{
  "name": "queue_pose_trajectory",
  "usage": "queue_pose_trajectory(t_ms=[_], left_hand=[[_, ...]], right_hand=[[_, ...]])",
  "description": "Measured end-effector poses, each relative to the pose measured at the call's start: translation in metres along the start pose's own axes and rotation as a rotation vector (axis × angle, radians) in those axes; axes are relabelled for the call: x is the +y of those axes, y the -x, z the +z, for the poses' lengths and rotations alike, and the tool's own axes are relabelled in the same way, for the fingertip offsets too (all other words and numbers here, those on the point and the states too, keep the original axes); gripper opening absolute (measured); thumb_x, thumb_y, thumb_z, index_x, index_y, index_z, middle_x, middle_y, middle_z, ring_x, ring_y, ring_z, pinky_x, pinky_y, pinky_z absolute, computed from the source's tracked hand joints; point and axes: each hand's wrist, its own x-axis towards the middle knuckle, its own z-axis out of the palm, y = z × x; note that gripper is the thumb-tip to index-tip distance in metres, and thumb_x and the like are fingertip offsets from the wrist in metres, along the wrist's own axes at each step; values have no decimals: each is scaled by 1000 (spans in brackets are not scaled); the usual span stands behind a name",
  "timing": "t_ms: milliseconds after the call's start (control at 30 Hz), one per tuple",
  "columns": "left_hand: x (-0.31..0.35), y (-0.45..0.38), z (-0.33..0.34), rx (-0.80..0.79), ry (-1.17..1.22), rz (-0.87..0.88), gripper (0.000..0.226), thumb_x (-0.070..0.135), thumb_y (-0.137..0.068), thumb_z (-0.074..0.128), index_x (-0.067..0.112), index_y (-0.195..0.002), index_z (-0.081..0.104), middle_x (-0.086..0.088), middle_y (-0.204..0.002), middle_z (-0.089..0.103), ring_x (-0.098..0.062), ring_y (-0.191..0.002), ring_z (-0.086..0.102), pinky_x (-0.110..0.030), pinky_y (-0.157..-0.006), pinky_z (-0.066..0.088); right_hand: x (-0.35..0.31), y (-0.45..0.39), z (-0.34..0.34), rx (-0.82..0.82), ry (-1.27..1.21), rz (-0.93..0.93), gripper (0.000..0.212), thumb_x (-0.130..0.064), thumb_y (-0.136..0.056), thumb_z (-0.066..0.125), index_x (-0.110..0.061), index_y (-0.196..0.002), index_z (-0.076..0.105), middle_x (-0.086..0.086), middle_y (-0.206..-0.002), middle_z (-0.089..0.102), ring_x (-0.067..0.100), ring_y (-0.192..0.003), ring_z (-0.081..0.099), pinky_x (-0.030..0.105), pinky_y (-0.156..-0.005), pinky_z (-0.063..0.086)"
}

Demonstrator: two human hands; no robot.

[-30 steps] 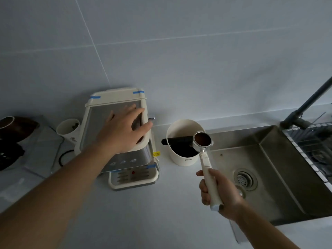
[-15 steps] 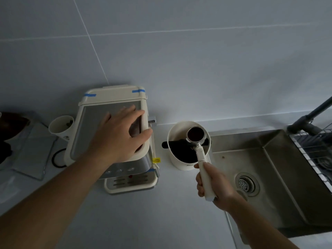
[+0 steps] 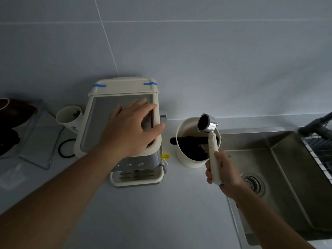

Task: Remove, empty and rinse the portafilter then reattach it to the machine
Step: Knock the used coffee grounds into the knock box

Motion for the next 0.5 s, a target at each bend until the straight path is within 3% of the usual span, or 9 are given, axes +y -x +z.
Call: queue_pose_trajectory(t_ms=[133, 233, 367, 500], left_hand=[[-1, 0, 0, 5, -5, 8, 64, 69, -81, 38, 38, -138, 41, 7, -155, 35, -14, -143, 27, -48, -119, 12], [-2, -1, 1, 1, -10, 8, 64, 69, -82, 38, 39, -138, 40, 7, -155, 35, -15, -143, 28, -49, -118, 13], [-2, -1, 0, 4, -13, 10, 62, 68, -83, 40, 38, -138, 40, 7, -155, 35, -15, -143, 28, -48, -118, 13], [-2, -1, 0, -2, -14, 15, 63, 68, -83, 38, 38, -138, 39, 7, -155, 34, -15, -143, 27, -48, -118, 12]], right_hand=[[6, -2, 2, 80, 137, -126, 15, -13, -99, 40, -7, -109, 50, 17, -72, 48, 21, -48, 48, 32, -42, 41], [15, -4, 6, 186, 316, -225, 11, -13, -100, 45, -15, -108, 53, 13, -69, 50, 19, -49, 49, 31, -42, 43], [37, -9, 11, 311, 877, -389, 23, -26, -98, 53, -18, -119, 47, 3, -83, 59, 23, -66, 56, 35, -59, 43], [44, -16, 17, 363, 961, -381, 30, -29, -99, 52, -17, -124, 41, 8, -99, 60, 30, -76, 59, 40, -65, 47]])
